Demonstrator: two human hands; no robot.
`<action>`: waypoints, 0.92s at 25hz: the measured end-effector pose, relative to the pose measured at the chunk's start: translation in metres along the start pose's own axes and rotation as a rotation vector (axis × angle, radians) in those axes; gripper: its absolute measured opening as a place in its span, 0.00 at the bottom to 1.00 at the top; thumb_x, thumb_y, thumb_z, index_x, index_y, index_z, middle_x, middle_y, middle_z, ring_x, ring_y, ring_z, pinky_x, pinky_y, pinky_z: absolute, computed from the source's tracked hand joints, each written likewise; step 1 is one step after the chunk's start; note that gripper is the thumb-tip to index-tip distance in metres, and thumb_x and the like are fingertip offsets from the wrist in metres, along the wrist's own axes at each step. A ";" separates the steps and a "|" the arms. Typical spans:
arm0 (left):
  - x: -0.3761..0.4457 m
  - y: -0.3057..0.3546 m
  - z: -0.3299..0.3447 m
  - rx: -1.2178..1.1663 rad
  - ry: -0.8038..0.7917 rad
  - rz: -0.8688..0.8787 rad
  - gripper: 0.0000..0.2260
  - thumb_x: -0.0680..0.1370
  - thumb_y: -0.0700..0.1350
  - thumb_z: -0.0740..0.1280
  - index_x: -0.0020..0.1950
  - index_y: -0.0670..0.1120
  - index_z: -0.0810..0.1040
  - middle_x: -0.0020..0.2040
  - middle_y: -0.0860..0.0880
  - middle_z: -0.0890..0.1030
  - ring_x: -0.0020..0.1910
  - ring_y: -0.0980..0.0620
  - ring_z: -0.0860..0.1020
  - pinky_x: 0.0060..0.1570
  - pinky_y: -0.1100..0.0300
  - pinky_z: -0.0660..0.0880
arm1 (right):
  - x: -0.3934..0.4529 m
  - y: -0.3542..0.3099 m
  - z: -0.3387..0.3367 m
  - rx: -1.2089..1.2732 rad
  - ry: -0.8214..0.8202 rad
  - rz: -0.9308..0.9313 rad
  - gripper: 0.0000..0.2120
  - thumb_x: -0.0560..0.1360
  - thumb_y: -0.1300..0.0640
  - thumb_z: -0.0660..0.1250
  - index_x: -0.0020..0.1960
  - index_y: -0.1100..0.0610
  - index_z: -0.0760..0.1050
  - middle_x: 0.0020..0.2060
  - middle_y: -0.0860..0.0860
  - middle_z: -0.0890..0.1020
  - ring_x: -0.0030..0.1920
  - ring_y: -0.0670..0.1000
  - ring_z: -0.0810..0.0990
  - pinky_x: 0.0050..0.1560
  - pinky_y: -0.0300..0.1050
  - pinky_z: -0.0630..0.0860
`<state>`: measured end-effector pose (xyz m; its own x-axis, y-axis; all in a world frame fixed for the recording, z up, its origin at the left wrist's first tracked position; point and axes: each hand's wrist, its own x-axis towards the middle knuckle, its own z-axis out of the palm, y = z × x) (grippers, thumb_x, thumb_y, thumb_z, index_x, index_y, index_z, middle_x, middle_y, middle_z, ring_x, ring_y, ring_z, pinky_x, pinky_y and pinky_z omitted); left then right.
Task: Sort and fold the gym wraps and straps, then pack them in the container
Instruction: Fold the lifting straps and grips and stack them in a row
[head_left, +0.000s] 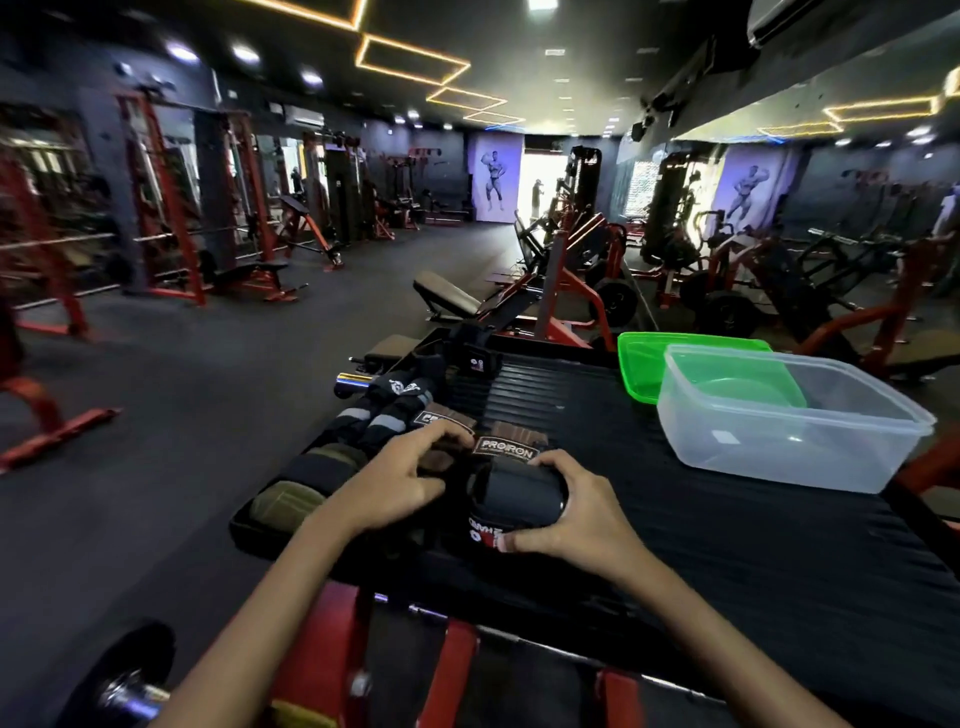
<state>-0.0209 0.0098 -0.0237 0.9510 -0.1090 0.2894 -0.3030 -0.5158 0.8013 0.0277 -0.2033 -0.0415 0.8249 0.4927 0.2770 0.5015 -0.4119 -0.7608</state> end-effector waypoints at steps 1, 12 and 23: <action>-0.005 -0.005 -0.004 -0.028 0.060 -0.009 0.19 0.65 0.37 0.61 0.54 0.49 0.74 0.54 0.51 0.79 0.54 0.61 0.76 0.56 0.68 0.70 | 0.002 -0.003 0.015 -0.004 -0.002 -0.019 0.30 0.53 0.52 0.82 0.50 0.50 0.71 0.42 0.42 0.78 0.41 0.37 0.76 0.39 0.26 0.70; -0.012 -0.022 0.023 0.048 0.091 -0.048 0.22 0.74 0.65 0.49 0.55 0.57 0.75 0.53 0.57 0.80 0.57 0.63 0.75 0.63 0.56 0.68 | -0.008 -0.010 0.056 -0.016 -0.158 -0.199 0.42 0.62 0.44 0.75 0.69 0.49 0.58 0.60 0.39 0.65 0.63 0.34 0.63 0.61 0.24 0.60; -0.017 -0.029 0.023 -0.088 0.116 0.013 0.25 0.76 0.66 0.49 0.50 0.53 0.79 0.50 0.54 0.82 0.55 0.53 0.78 0.63 0.47 0.68 | -0.010 -0.007 0.043 -0.029 -0.312 -0.262 0.44 0.63 0.39 0.73 0.70 0.41 0.51 0.66 0.38 0.61 0.69 0.37 0.61 0.68 0.35 0.61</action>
<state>-0.0265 0.0071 -0.0632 0.9349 -0.0136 0.3545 -0.3244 -0.4375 0.8387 0.0045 -0.1723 -0.0647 0.5514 0.7913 0.2642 0.6952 -0.2608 -0.6698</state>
